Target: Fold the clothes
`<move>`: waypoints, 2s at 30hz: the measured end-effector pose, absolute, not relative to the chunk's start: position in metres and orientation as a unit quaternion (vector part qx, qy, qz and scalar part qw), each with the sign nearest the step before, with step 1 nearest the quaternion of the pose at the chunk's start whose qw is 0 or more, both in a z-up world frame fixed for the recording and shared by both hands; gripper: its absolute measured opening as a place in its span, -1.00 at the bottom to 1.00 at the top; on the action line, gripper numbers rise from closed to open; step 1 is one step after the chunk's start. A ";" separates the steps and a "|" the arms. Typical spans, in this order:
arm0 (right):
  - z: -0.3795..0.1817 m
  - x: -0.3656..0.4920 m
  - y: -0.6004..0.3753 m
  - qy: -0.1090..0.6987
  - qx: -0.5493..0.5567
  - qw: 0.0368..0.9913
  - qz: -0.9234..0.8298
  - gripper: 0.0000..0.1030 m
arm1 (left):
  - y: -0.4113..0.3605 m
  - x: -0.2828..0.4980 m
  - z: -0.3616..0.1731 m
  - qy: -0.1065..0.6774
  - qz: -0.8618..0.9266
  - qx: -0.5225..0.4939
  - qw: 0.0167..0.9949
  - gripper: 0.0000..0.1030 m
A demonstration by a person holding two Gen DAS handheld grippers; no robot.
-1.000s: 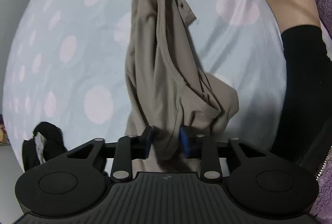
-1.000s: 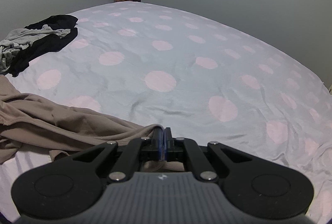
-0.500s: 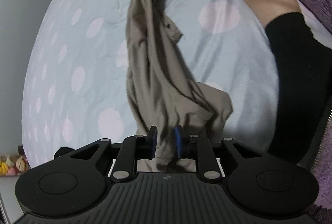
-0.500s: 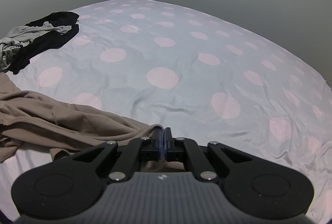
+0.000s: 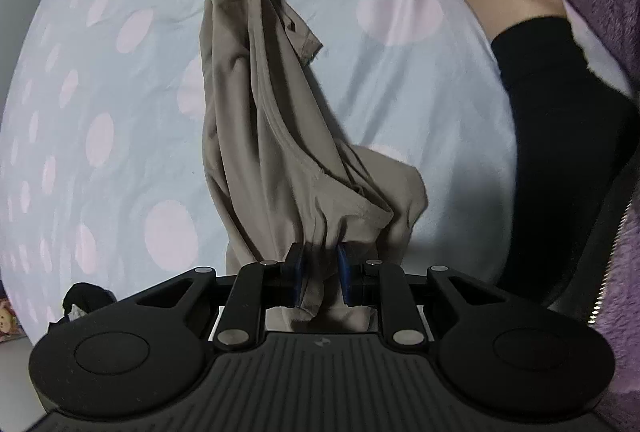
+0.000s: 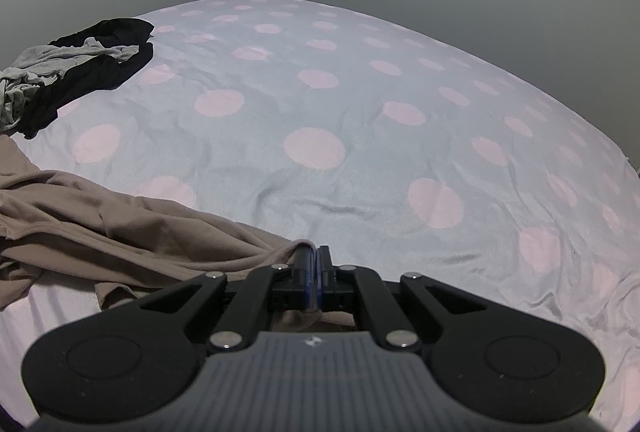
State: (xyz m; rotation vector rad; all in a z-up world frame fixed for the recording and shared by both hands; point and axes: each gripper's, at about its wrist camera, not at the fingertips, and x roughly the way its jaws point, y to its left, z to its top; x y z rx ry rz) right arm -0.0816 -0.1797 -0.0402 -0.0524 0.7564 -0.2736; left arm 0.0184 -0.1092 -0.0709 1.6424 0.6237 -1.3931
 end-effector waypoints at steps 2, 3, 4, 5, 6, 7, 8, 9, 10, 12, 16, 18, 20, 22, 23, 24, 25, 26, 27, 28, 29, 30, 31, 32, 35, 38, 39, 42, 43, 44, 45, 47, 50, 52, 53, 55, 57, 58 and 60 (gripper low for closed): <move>-0.040 -0.082 -0.180 0.367 -0.025 0.920 -0.133 -0.93 | -0.110 0.022 -0.066 0.261 -0.566 0.654 0.429 -0.67; -0.040 -0.082 -0.180 0.367 -0.024 0.920 -0.133 -0.93 | -0.112 0.023 -0.063 0.268 -0.569 0.651 0.425 -0.67; -0.041 -0.082 -0.180 0.368 -0.025 0.920 -0.133 -0.93 | -0.113 0.024 -0.062 0.274 -0.571 0.650 0.421 -0.67; -0.041 -0.082 -0.180 0.368 -0.025 0.920 -0.132 -0.93 | -0.115 0.026 -0.062 0.280 -0.572 0.649 0.415 -0.67; -0.041 -0.082 -0.179 0.368 -0.026 0.920 -0.132 -0.93 | -0.116 0.028 -0.063 0.288 -0.572 0.649 0.410 -0.67; -0.042 -0.081 -0.179 0.369 -0.027 0.920 -0.131 -0.93 | -0.118 0.030 -0.063 0.297 -0.572 0.649 0.405 -0.67; -0.042 -0.081 -0.179 0.369 -0.028 0.920 -0.131 -0.93 | -0.120 0.034 -0.064 0.303 -0.571 0.648 0.403 -0.67; -0.042 -0.081 -0.179 0.368 -0.029 0.920 -0.131 -0.93 | -0.122 0.038 -0.066 0.309 -0.569 0.646 0.404 -0.67; -0.042 -0.082 -0.179 0.368 -0.029 0.920 -0.131 -0.93 | -0.123 0.042 -0.066 0.317 -0.568 0.643 0.403 -0.67; -0.042 -0.082 -0.179 0.367 -0.029 0.921 -0.131 -0.93 | -0.127 0.050 -0.068 0.333 -0.566 0.637 0.404 -0.67; -0.043 -0.081 -0.179 0.367 -0.025 0.921 -0.131 -0.93 | -0.128 0.056 -0.075 0.345 -0.562 0.637 0.400 -0.67; -0.044 -0.081 -0.178 0.367 -0.025 0.921 -0.131 -0.93 | -0.128 0.058 -0.078 0.348 -0.560 0.638 0.398 -0.69; -0.044 -0.080 -0.178 0.368 -0.024 0.920 -0.130 -0.93 | -0.128 0.061 -0.079 0.351 -0.557 0.637 0.401 -0.74; -0.043 -0.079 -0.178 0.369 -0.024 0.920 -0.130 -0.93 | -0.128 0.064 -0.080 0.354 -0.552 0.633 0.412 -0.83; -0.043 -0.079 -0.178 0.369 -0.024 0.920 -0.130 -0.93 | -0.129 0.066 -0.081 0.356 -0.549 0.629 0.419 -0.87; -0.043 -0.079 -0.179 0.370 -0.024 0.920 -0.130 -0.93 | -0.129 0.067 -0.080 0.358 -0.550 0.624 0.424 -0.92; -0.043 -0.079 -0.179 0.370 -0.024 0.920 -0.130 -0.93 | -0.128 0.068 -0.079 0.359 -0.548 0.620 0.432 -0.94; -0.043 -0.079 -0.179 0.370 -0.024 0.920 -0.130 -0.93 | -0.128 0.069 -0.077 0.360 -0.545 0.616 0.440 -0.96; -0.043 -0.079 -0.179 0.370 -0.023 0.919 -0.129 -0.93 | -0.127 0.070 -0.076 0.358 -0.542 0.613 0.449 -0.97; -0.043 -0.079 -0.180 0.371 -0.024 0.919 -0.129 -0.93 | -0.126 0.070 -0.074 0.355 -0.537 0.612 0.460 -0.97; -0.043 -0.078 -0.180 0.371 -0.023 0.919 -0.130 -0.93 | -0.125 0.070 -0.071 0.352 -0.532 0.610 0.471 -0.98; -0.043 -0.078 -0.180 0.371 -0.023 0.919 -0.130 -0.93 | -0.124 0.070 -0.068 0.348 -0.527 0.608 0.481 -0.98; -0.043 -0.078 -0.180 0.371 -0.022 0.919 -0.131 -0.94 | -0.122 0.070 -0.064 0.347 -0.522 0.603 0.494 -0.98; -0.043 -0.078 -0.181 0.371 -0.020 0.919 -0.131 -0.94 | -0.120 0.071 -0.060 0.346 -0.517 0.597 0.506 -0.98; -0.039 -0.082 -0.183 0.357 -0.010 0.924 -0.135 -0.94 | -0.114 0.073 -0.043 0.348 -0.499 0.567 0.556 -0.98; -0.029 -0.087 -0.187 0.339 0.006 0.930 -0.138 -0.95 | -0.103 0.077 -0.018 0.346 -0.481 0.520 0.615 -0.99; -0.024 -0.089 -0.187 0.334 0.009 0.932 -0.138 -0.95 | -0.099 0.079 -0.008 0.344 -0.474 0.504 0.634 -0.99; -0.005 -0.092 -0.183 0.307 -0.016 0.941 -0.142 -0.95 | -0.087 0.079 0.024 0.327 -0.449 0.467 0.688 -0.99; 0.004 -0.094 -0.180 0.295 -0.027 0.944 -0.142 -0.96 | -0.084 0.079 0.035 0.320 -0.441 0.456 0.704 -0.99; 0.014 -0.094 -0.180 0.283 -0.034 0.948 -0.142 -0.96 | -0.081 0.079 0.046 0.312 -0.432 0.444 0.720 -0.99; 0.025 -0.095 -0.179 0.271 -0.041 0.951 -0.143 -0.96 | -0.078 0.079 0.056 0.305 -0.424 0.433 0.735 -0.99; 0.048 -0.096 -0.179 0.247 -0.055 0.957 -0.144 -0.96 | -0.073 0.079 0.081 0.286 -0.406 0.416 0.762 -0.99; 0.094 -0.096 -0.176 0.198 -0.088 0.964 -0.154 -0.96 | -0.063 0.076 0.121 0.245 -0.382 0.386 0.803 -0.99; 0.132 -0.100 -0.171 0.155 -0.112 0.968 -0.165 -0.96 | -0.056 0.073 0.153 0.217 -0.371 0.358 0.829 -0.99; 0.150 -0.103 -0.169 0.137 -0.120 0.969 -0.168 -0.96 | -0.052 0.070 0.169 0.200 -0.363 0.348 0.841 -1.00; 0.187 -0.109 -0.166 0.101 -0.134 0.970 -0.177 -0.96 | -0.046 0.061 0.199 0.166 -0.350 0.329 0.861 -1.00; 0.223 -0.119 -0.162 0.066 -0.149 0.969 -0.188 -0.96 | -0.040 0.051 0.228 0.133 -0.340 0.307 0.879 -1.00; 0.238 -0.124 -0.161 0.050 -0.156 0.967 -0.194 -0.97 | -0.037 0.044 0.242 0.115 -0.334 0.298 0.887 -1.00; 0.268 -0.135 -0.156 0.023 -0.172 0.963 -0.206 -0.97 | -0.032 0.030 0.266 0.084 -0.327 0.279 0.899 -1.00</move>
